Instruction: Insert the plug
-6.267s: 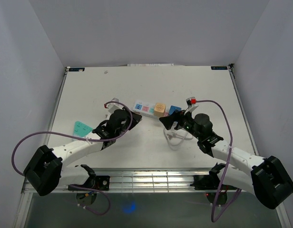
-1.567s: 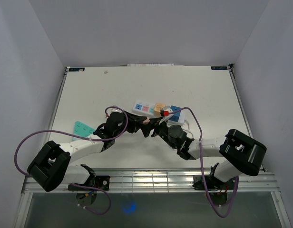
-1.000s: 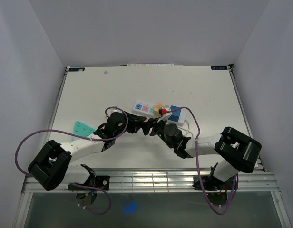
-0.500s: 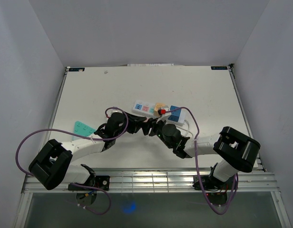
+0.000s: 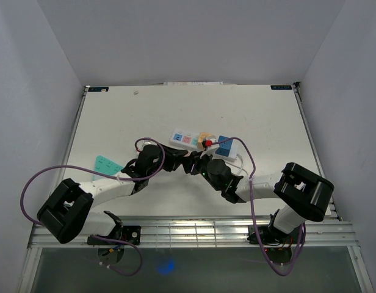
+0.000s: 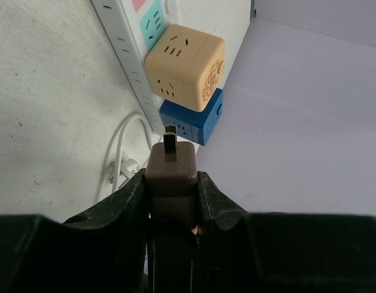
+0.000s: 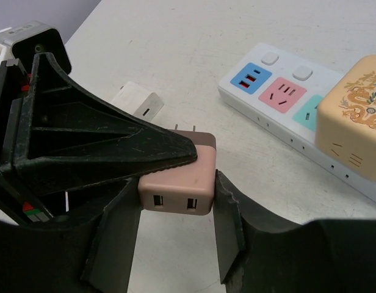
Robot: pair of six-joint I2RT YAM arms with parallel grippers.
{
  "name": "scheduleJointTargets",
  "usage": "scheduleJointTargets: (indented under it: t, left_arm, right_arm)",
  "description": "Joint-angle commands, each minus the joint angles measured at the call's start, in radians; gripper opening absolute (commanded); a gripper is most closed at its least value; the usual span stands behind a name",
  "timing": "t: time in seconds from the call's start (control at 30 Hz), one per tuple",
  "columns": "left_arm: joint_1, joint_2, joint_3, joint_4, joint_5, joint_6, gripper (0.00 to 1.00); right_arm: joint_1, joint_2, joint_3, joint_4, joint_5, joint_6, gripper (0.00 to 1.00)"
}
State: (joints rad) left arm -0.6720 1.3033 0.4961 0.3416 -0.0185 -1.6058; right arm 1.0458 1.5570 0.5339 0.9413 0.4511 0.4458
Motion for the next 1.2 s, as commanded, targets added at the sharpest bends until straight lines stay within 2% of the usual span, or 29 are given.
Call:
scheduleJointTargets:
  t: [0.0,0.13,0.23,0.27,0.33,0.37,0.47,0.5,0.67,0.77,0.87,1.03,1.17]
  left_arm:
    - [-0.006,0.011,0.001,0.005,0.002,0.004,0.0]
    - [-0.006,0.011,0.002,0.01,0.002,0.012,0.01]
    - [-0.006,-0.01,-0.005,0.019,-0.02,0.027,0.27]
    - [-0.006,-0.016,-0.01,0.019,-0.026,0.033,0.42]
    - [-0.006,-0.042,-0.014,0.02,-0.052,0.044,0.57]
    - [-0.005,-0.051,-0.021,0.02,-0.064,0.05,0.69]
    - [0.008,-0.091,-0.031,0.02,-0.098,0.076,0.87]
    - [0.015,-0.099,-0.034,0.022,-0.097,0.093,0.96]
    - [0.081,-0.118,-0.031,0.03,-0.022,0.167,0.98]
    - [0.152,-0.087,-0.025,0.033,0.011,0.231,0.98]
    - [0.202,-0.041,0.017,0.053,0.078,0.369,0.98]
    - [0.242,0.103,0.142,0.068,0.247,0.66,0.98]
    - [0.272,0.269,0.26,0.099,0.393,0.722,0.98]
  right_arm:
    - [-0.003,-0.017,0.028,0.024,0.041,-0.001,0.38]
    - [-0.003,-0.031,0.02,0.024,0.058,-0.007,0.26]
    - [-0.003,-0.044,0.017,0.008,0.078,-0.009,0.15]
    - [-0.003,-0.052,0.017,-0.011,0.098,-0.002,0.12]
    - [-0.003,-0.058,0.017,-0.025,0.116,0.004,0.08]
    - [-0.003,-0.067,0.02,-0.042,0.127,0.004,0.08]
    - [-0.006,-0.095,0.029,-0.093,0.153,0.017,0.08]
    - [-0.006,-0.116,0.037,-0.132,0.159,0.021,0.08]
    - [-0.01,-0.167,0.067,-0.245,0.193,0.024,0.08]
    - [-0.015,-0.189,0.112,-0.327,0.207,-0.028,0.08]
    - [-0.015,-0.21,0.152,-0.407,0.247,-0.082,0.08]
    - [-0.039,-0.316,0.115,-0.388,0.258,-0.137,0.08]
    - [-0.07,-0.376,0.084,-0.4,0.262,-0.141,0.08]
